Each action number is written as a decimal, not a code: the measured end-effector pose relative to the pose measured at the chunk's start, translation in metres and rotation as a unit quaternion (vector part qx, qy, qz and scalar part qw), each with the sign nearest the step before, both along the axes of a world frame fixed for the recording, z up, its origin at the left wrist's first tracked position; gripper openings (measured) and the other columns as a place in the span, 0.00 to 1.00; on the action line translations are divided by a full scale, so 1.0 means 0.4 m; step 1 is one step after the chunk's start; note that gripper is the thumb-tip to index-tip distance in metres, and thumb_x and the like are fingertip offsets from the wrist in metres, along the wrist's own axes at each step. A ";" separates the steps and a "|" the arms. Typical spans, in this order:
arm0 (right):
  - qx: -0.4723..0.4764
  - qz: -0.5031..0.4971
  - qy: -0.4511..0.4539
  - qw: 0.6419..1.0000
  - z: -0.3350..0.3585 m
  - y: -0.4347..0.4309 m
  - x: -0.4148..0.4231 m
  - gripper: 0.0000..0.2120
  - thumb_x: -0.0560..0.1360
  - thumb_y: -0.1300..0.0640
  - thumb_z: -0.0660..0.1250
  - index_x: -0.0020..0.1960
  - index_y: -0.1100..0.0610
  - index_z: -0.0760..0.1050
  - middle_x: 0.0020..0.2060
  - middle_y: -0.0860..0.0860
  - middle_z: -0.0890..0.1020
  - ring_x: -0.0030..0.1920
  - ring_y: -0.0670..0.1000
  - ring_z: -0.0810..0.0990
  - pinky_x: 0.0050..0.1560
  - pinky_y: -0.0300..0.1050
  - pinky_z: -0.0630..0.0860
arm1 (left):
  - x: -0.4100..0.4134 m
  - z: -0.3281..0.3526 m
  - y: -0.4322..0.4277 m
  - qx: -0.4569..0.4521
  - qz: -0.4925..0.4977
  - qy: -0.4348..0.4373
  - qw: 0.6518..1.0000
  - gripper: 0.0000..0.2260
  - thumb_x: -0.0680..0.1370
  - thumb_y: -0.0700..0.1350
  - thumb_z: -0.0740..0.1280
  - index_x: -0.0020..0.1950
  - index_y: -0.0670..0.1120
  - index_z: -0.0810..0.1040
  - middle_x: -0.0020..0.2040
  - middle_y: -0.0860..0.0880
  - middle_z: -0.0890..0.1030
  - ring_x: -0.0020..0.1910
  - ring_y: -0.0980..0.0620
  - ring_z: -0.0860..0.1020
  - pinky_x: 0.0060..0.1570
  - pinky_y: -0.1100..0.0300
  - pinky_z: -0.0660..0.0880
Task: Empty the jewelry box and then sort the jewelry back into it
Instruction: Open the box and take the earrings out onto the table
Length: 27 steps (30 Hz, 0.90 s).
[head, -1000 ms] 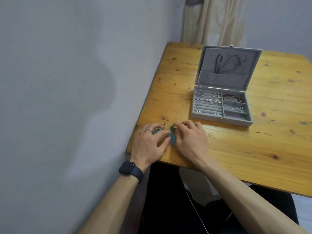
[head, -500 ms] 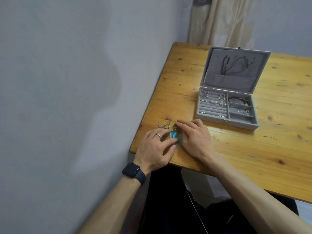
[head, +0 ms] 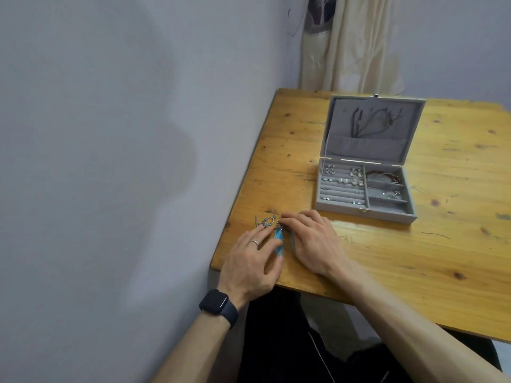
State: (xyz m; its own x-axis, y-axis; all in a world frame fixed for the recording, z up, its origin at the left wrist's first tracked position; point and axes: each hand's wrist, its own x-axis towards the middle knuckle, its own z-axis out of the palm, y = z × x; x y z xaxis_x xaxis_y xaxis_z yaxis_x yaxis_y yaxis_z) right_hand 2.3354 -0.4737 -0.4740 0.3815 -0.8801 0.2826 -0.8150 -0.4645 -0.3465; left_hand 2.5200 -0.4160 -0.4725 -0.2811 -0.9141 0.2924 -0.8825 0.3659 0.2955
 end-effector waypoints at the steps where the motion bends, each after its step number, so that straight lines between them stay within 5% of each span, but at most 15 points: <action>1: -0.001 0.003 -0.003 1.000 0.001 0.000 0.000 0.21 0.76 0.52 0.54 0.65 0.48 0.77 0.64 0.43 0.79 0.60 0.53 0.75 0.53 0.52 0.75 | -0.001 -0.001 -0.003 -0.001 0.001 0.002 1.000 0.15 0.77 0.54 0.63 0.62 0.52 0.78 0.70 0.49 0.76 0.73 0.50 0.69 0.70 0.48 0.69; 13: -0.040 -0.009 -0.114 0.993 0.039 0.005 -0.047 0.17 0.76 0.62 0.65 0.64 0.54 0.79 0.64 0.48 0.80 0.59 0.53 0.74 0.61 0.47 0.74 | -0.028 0.064 -0.050 -0.037 0.027 -0.001 0.999 0.15 0.76 0.53 0.65 0.61 0.49 0.78 0.64 0.49 0.78 0.67 0.48 0.74 0.66 0.50 0.72; 18: -0.063 -0.065 -0.143 0.986 0.098 -0.004 -0.153 0.16 0.75 0.60 0.68 0.62 0.54 0.80 0.60 0.49 0.81 0.60 0.52 0.75 0.62 0.44 0.72 | -0.102 0.133 -0.153 -0.021 0.045 0.040 0.998 0.14 0.78 0.49 0.65 0.63 0.52 0.75 0.61 0.52 0.78 0.60 0.52 0.76 0.57 0.54 0.77; 27: -0.025 -0.201 -0.122 0.972 0.139 -0.131 -0.325 0.13 0.76 0.49 0.69 0.60 0.49 0.79 0.51 0.45 0.83 0.53 0.50 0.75 0.52 0.46 0.74 | -0.260 0.170 -0.382 0.049 0.047 0.025 0.997 0.14 0.79 0.53 0.65 0.65 0.56 0.76 0.69 0.51 0.72 0.64 0.50 0.74 0.58 0.53 0.76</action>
